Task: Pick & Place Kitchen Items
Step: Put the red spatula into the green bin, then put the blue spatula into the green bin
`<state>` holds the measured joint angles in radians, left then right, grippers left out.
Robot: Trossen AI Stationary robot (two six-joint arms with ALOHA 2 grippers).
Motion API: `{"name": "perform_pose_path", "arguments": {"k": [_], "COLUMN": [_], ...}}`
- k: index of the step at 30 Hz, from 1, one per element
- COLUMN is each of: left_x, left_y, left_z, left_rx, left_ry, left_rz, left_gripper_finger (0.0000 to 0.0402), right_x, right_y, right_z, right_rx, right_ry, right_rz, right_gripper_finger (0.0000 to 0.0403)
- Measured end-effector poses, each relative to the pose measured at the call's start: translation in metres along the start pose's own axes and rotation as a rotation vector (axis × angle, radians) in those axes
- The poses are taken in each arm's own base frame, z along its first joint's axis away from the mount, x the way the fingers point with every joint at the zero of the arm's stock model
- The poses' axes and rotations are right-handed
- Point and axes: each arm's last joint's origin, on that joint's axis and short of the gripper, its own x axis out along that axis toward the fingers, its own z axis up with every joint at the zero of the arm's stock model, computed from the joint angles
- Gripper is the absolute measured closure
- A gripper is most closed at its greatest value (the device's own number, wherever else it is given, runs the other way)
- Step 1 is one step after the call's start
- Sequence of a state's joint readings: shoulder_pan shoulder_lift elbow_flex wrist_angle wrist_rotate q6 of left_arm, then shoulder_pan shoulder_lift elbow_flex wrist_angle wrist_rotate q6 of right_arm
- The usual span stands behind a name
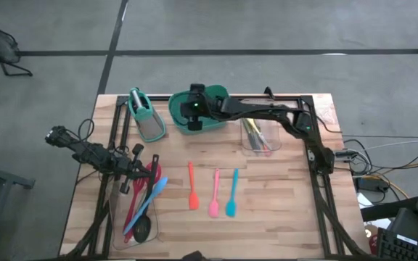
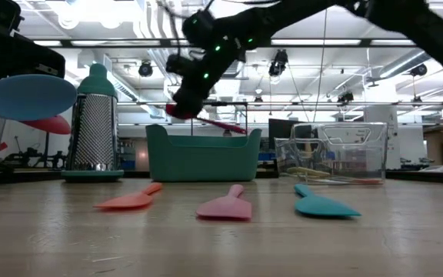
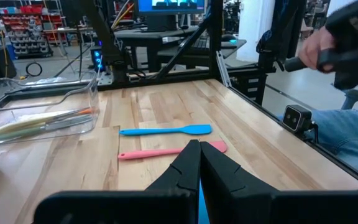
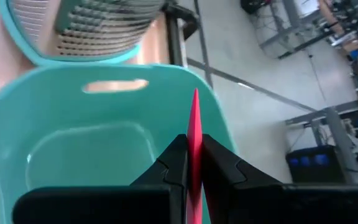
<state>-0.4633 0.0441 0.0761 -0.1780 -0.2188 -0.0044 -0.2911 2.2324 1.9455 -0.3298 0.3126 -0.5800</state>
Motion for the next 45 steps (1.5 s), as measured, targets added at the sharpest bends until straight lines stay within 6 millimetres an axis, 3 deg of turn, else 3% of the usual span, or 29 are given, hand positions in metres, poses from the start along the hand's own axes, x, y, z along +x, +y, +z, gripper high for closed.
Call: {"name": "perform_pose_path", "arguments": {"k": [7, 13, 23, 33, 42, 45], "left_x": [0.0, 0.0, 0.0, 0.0, 0.0, 0.0], "left_y": [0.0, 0.0, 0.0, 0.0, 0.0, 0.0], "left_z": [0.0, 0.0, 0.0, 0.0, 0.0, 0.0], "left_rx": [0.0, -0.001, -0.001, -0.001, -0.001, -0.001], "left_ry": [-0.003, -0.004, -0.004, -0.004, -0.004, -0.004], "left_rz": [0.0, 0.0, 0.001, 0.001, 0.0, 0.0], "left_gripper_finger": [0.0392, 0.0392, 0.0392, 0.0392, 0.0392, 0.0392], "right_x": [0.028, 0.035, 0.032, -0.005, -0.056, -0.083], "right_y": [0.006, 0.009, 0.007, 0.016, 0.033, 0.042], "right_z": [-0.003, -0.011, -0.01, 0.011, 0.035, 0.04], "right_rx": [-0.052, -0.007, 0.078, 0.037, 0.04, 0.033], "right_ry": [0.193, 0.296, 0.318, 0.432, 0.437, 0.452], "right_rz": [-0.023, -0.016, -0.021, -0.123, -0.073, 0.064], "right_gripper_finger": [0.038, 0.0372, 0.0308, 0.0253, 0.0267, 0.0279]}}
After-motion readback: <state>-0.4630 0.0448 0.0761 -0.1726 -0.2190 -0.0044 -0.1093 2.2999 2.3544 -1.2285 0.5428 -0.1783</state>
